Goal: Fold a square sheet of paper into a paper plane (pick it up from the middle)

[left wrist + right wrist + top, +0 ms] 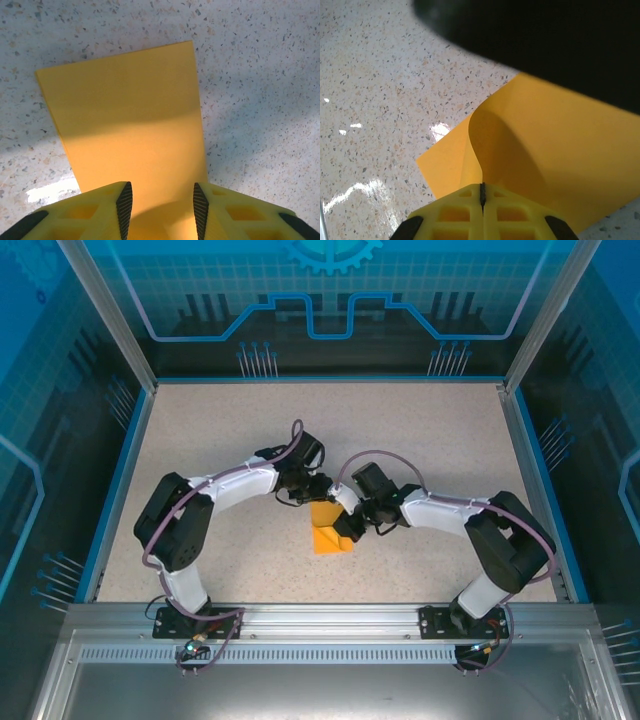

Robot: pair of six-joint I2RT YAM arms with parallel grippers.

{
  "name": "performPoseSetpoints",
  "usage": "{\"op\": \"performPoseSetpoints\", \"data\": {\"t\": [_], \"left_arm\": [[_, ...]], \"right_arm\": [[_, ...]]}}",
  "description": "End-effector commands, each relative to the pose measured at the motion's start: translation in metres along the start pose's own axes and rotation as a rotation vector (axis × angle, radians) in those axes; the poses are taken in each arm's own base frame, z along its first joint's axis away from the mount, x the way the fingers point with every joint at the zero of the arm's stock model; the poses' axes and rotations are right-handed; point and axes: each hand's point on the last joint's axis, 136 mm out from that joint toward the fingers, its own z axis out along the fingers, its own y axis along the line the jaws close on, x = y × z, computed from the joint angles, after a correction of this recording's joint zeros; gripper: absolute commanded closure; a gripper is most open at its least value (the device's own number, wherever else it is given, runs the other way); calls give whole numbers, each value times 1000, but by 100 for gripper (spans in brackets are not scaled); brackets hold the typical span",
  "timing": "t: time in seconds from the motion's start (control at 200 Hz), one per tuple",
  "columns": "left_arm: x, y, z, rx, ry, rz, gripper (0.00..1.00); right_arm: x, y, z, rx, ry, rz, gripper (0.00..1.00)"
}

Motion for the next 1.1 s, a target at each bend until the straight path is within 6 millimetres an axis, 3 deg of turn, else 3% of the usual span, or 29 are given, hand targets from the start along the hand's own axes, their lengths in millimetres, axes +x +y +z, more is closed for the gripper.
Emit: {"op": "performPoseSetpoints", "data": {"t": [0.0,0.445,0.975,0.995,1.095], "left_arm": [[0,-6,3,23,34,34,61],[-7,5,24,-6,63,42,65],[0,23,41,-69,106,65,69],[0,24,41,-73,107,66,69],[1,26,43,-79,110,72,69]], "right_arm": [[-5,-3,1,-8,-2,14,100],[-5,-12,1,9,6,23,100],[-1,-23,6,41,35,36,100],[-12,-24,3,48,16,25,100],[-11,-29,4,68,31,25,100]]}}
